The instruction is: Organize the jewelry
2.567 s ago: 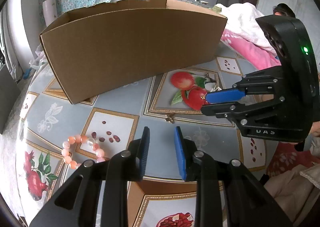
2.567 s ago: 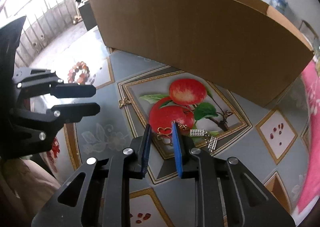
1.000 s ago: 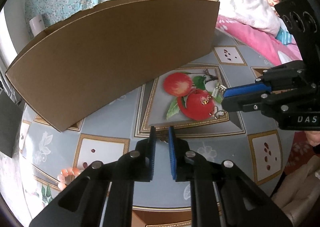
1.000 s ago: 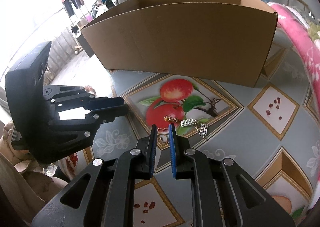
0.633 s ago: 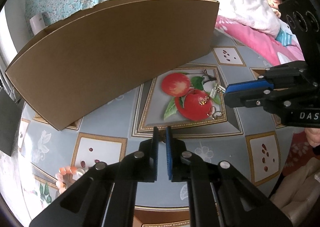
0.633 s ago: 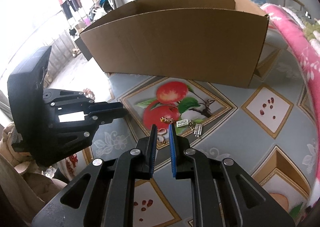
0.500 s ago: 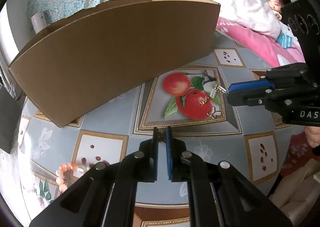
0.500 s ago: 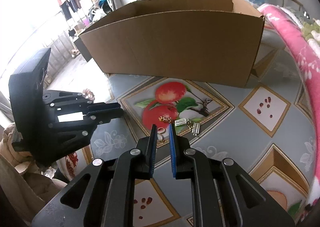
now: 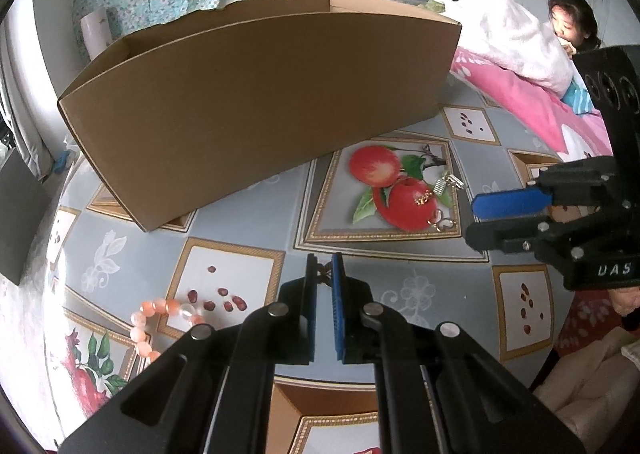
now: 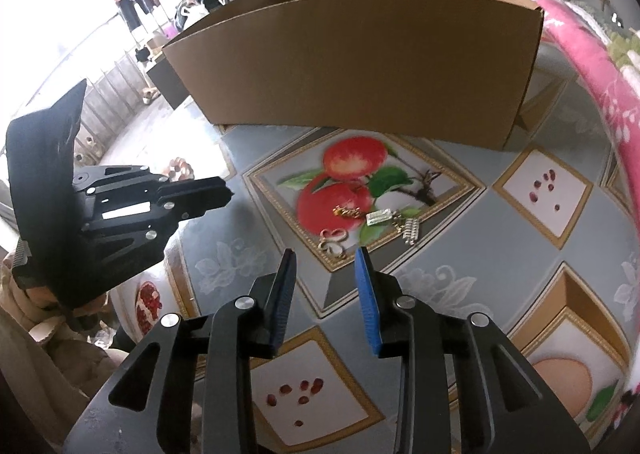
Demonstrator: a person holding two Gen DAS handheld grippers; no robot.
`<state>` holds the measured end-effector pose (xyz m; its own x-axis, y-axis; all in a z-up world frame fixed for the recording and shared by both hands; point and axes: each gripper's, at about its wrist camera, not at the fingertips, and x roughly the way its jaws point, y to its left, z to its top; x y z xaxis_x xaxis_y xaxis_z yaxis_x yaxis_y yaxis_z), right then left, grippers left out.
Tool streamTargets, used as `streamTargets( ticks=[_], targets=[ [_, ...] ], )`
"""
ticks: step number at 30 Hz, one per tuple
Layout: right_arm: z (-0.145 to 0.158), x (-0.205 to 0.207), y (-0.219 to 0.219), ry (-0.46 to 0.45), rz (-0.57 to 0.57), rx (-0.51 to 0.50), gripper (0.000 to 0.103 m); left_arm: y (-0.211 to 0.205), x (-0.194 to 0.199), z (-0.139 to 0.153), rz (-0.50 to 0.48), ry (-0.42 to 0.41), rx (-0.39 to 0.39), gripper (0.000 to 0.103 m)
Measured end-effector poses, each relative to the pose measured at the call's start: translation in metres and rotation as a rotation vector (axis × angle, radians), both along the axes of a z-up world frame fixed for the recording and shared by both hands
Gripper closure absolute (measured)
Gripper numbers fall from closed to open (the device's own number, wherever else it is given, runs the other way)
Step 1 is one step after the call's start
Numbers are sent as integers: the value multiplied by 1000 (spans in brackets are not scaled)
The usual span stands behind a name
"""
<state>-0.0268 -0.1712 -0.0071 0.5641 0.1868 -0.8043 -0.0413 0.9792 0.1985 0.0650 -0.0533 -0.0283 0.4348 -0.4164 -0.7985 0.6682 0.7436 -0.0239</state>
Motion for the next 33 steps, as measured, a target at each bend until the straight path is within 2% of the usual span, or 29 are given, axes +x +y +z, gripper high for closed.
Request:
streamTargets(
  ticks=[9, 21, 29, 33],
  targets=[
    [-9, 14, 13, 36, 16, -33, 73, 3, 0, 0, 2, 7, -15, 97],
    [-14, 34, 28, -18, 40, -90, 75, 4, 1, -2, -2, 19, -25, 97],
    [-19, 42, 46, -48, 46, -185, 75, 4, 0, -3, 5, 22, -29, 97],
    [-21, 43, 52, -42, 47, -218, 84, 4, 0, -3, 7, 22, -29, 97]
  ],
)
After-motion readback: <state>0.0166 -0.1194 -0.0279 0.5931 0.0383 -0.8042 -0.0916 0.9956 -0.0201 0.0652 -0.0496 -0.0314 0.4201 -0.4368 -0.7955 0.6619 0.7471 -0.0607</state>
